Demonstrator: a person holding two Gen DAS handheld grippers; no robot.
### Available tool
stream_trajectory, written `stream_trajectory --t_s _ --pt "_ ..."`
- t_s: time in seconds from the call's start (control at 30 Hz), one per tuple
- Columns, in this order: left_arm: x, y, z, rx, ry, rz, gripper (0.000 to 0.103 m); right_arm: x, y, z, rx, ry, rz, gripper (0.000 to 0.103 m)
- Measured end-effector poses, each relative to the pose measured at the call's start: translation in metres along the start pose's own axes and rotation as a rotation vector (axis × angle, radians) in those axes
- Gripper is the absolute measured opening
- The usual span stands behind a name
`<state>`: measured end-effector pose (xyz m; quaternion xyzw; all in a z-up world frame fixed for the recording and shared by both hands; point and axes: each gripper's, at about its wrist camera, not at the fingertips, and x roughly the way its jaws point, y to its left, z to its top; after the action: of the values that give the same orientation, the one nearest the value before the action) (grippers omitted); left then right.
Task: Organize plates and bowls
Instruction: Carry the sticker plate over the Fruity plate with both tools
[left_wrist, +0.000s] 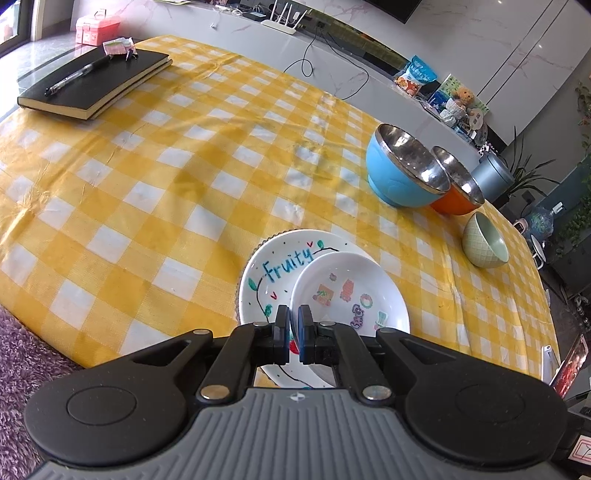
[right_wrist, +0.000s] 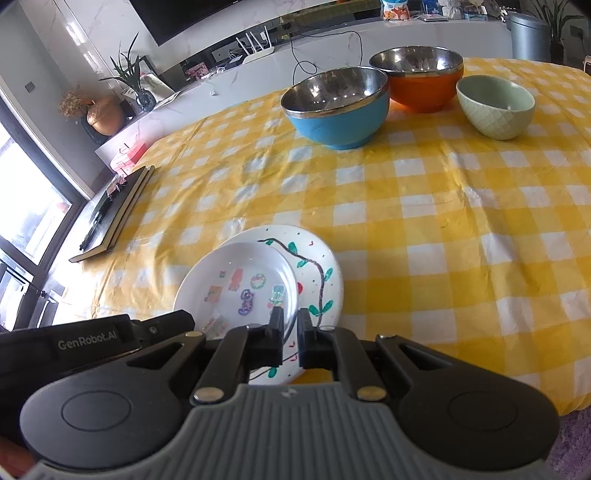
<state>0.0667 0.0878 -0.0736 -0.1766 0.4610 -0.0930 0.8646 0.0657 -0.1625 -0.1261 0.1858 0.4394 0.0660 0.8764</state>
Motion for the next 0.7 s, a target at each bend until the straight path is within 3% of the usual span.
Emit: stream_trajectory --t_s 0.6,0.7 --pt "0.016 -0.001 0.003 0.018 0.045 0.043 0.007 0.017 0.003 0.005 -0.029 0.019 -0.019 0.008" --pt "0.016 -0.002 0.004 0.012 0.046 0.049 0.019 0.016 0.003 0.004 -0.032 0.015 -0.017 0.009"
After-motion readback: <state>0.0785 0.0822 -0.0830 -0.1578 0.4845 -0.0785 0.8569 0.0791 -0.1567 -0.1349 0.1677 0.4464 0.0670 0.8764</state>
